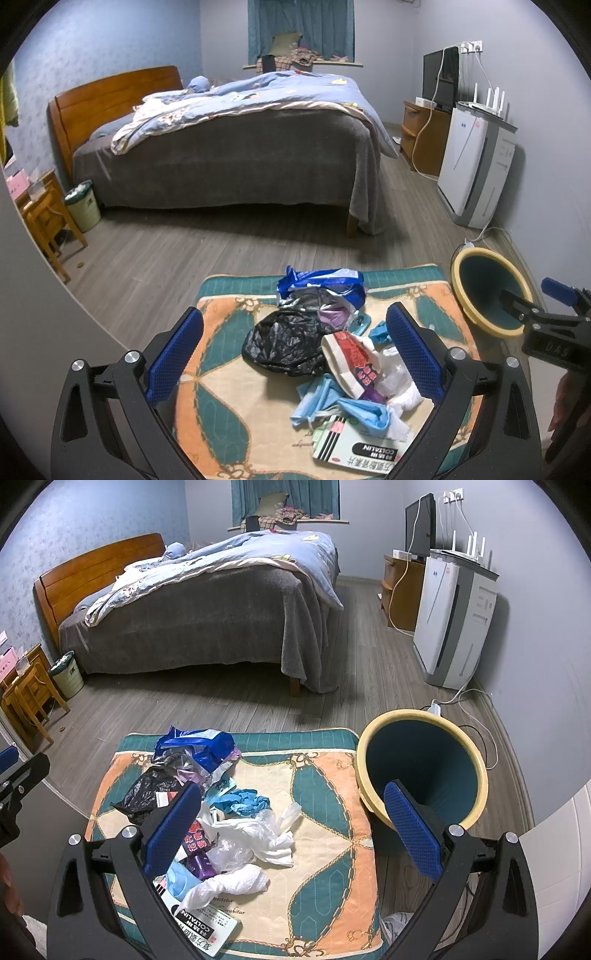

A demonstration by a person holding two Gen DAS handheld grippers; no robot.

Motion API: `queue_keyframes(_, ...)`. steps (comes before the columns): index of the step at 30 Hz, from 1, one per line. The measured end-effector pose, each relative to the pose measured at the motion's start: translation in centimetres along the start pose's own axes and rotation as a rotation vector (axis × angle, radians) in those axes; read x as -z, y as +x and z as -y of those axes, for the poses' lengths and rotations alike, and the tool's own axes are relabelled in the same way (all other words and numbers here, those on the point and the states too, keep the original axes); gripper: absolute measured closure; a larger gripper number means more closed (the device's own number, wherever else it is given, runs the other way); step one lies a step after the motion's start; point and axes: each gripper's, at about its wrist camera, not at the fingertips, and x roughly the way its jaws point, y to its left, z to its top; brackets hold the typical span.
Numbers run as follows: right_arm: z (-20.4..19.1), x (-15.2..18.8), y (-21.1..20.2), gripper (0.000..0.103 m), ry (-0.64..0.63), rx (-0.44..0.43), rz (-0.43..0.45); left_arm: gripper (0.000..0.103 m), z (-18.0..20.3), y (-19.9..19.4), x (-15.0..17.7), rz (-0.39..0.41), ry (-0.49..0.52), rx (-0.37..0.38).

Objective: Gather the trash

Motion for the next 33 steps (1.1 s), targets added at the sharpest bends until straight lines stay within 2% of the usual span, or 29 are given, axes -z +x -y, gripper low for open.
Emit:
queue_keyframes(24, -0.37, 0.52, 0.53, 0.005, -0.007, 0.0, -0.009, 0.005, -0.13, -0.1, -0.09, -0.002, -0.003, 0.002)
queue_keyframes(33, -0.41, 0.26, 0.23, 0.005, -0.015, 0.031, 0.005, 0.005, -0.16, -0.09, -0.12, -0.004, -0.005, 0.003)
